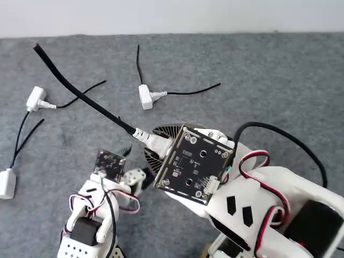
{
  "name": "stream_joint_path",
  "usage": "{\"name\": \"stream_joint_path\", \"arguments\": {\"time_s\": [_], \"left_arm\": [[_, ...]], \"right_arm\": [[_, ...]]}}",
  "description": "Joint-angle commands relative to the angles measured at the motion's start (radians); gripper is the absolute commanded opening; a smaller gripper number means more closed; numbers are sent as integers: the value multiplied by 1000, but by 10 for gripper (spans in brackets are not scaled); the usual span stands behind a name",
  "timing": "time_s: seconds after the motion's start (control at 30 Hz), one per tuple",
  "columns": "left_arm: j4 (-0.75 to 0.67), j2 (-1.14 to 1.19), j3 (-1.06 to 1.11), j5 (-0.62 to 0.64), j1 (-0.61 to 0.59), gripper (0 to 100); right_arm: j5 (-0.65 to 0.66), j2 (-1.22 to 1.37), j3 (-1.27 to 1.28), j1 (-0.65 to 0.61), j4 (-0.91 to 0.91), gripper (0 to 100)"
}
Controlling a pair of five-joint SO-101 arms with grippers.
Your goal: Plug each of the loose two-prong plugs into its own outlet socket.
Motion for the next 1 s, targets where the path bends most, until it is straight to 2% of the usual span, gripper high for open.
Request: {"name": "stream_joint_path", "arguments": {"time_s": [0.0, 0.13, 0.3, 0.97], "left_arm": [[195, -9, -4, 11, 5, 316], [230, -8, -4, 9, 3, 316], [411, -11, -4, 12, 5, 316], [402, -9, -4, 14, 3, 316]], "right_arm": [[-9, -5, -6, 2, -16, 9], [-9, -5, -6, 2, -13, 9], [-9, -5, -6, 2, -24, 9], [-9, -4, -5, 2, 4, 9]]}}
